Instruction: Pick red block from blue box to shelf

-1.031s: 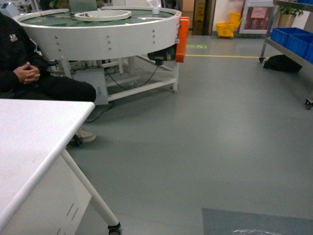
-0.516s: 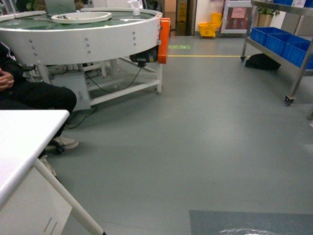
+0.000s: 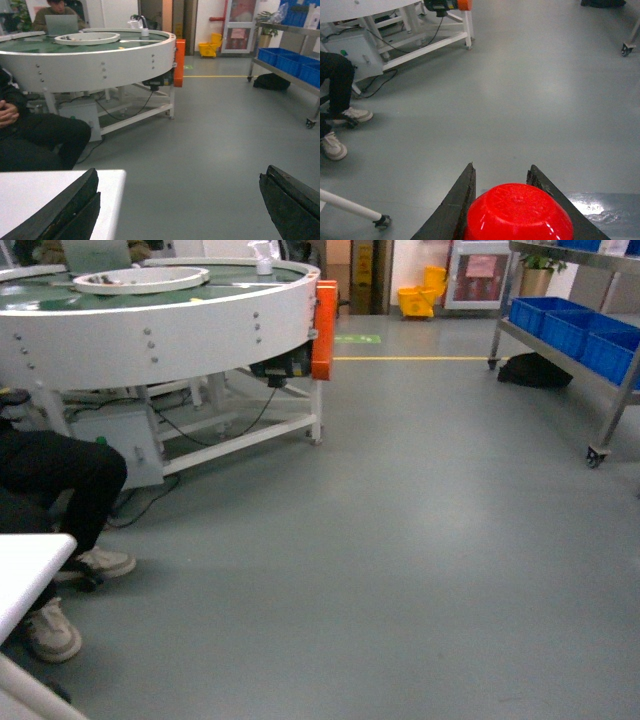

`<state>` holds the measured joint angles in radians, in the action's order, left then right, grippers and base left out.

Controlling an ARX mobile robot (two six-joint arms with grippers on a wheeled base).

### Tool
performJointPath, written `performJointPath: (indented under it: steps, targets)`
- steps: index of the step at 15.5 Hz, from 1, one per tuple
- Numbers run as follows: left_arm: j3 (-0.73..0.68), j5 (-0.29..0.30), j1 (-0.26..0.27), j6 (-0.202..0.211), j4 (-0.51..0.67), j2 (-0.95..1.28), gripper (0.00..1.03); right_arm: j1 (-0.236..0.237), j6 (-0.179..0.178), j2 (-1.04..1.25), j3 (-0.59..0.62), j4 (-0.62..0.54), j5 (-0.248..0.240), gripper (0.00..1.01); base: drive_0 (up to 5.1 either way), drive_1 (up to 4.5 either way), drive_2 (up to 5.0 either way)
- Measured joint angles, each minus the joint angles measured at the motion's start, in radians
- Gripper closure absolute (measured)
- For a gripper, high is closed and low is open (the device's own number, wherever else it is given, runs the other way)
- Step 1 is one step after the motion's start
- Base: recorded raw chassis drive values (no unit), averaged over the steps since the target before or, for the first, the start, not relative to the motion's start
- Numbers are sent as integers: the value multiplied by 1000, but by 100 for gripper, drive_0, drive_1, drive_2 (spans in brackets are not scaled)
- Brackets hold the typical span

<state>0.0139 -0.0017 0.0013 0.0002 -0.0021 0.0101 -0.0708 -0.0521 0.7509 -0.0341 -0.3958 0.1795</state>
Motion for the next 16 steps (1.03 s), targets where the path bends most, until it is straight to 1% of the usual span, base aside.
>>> performJointPath:
  steps: [16]
  targets:
    - [0, 1, -1, 0, -2, 0, 5, -1, 0, 0, 0, 0, -1, 75, -202, 231, -635]
